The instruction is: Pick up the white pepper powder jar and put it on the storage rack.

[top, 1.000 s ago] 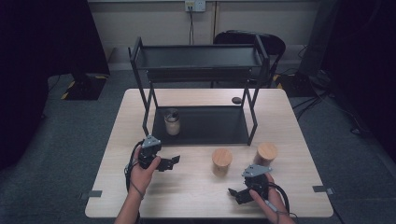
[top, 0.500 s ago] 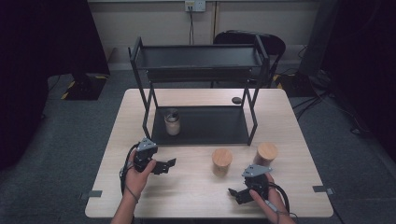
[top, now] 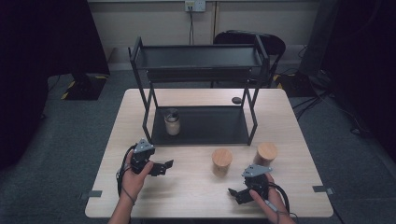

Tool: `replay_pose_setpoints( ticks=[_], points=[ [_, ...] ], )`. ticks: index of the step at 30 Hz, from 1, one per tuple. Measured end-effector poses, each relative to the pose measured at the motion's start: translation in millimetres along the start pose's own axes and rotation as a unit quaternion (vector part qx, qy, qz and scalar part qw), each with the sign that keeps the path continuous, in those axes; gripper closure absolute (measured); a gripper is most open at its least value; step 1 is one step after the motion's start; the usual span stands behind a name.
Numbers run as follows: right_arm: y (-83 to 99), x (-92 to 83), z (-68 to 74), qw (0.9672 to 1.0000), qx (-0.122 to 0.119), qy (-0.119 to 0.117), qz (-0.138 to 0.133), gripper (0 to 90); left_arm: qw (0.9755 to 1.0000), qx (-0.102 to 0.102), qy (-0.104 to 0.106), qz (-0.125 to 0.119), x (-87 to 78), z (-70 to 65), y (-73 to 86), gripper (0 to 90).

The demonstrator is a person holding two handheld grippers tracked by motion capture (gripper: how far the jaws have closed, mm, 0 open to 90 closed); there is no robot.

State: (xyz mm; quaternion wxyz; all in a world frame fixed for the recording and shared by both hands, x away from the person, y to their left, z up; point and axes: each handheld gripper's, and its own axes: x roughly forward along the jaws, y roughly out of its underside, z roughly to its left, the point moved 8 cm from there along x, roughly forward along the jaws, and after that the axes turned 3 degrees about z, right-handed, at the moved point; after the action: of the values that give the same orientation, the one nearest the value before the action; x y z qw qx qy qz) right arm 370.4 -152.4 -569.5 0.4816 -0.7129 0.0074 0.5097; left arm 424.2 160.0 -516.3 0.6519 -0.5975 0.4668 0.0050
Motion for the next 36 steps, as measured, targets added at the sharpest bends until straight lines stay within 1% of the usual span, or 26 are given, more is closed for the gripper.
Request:
replay_pose_setpoints(
  ticks=[15, 28, 36],
  points=[
    [0.0, 0.0, 0.0, 1.0000, 0.000, 0.000, 0.000, 0.0, 1.0000, 0.000, -0.008, 0.001, -10.5, 6.4, 7.0, 3.5],
    [0.1, -0.1, 0.0, 1.0000, 0.000, 0.000, 0.001, 0.0, 0.9998, -0.004, -0.018, 0.004, -21.3, 15.7, 19.2, 3.5],
    [0.1, -0.1, 0.0, 1.0000, 0.000, 0.000, 0.000, 0.0, 0.9997, -0.005, -0.022, 0.007, -23.8, 18.7, 25.0, 3.5]
  ],
)
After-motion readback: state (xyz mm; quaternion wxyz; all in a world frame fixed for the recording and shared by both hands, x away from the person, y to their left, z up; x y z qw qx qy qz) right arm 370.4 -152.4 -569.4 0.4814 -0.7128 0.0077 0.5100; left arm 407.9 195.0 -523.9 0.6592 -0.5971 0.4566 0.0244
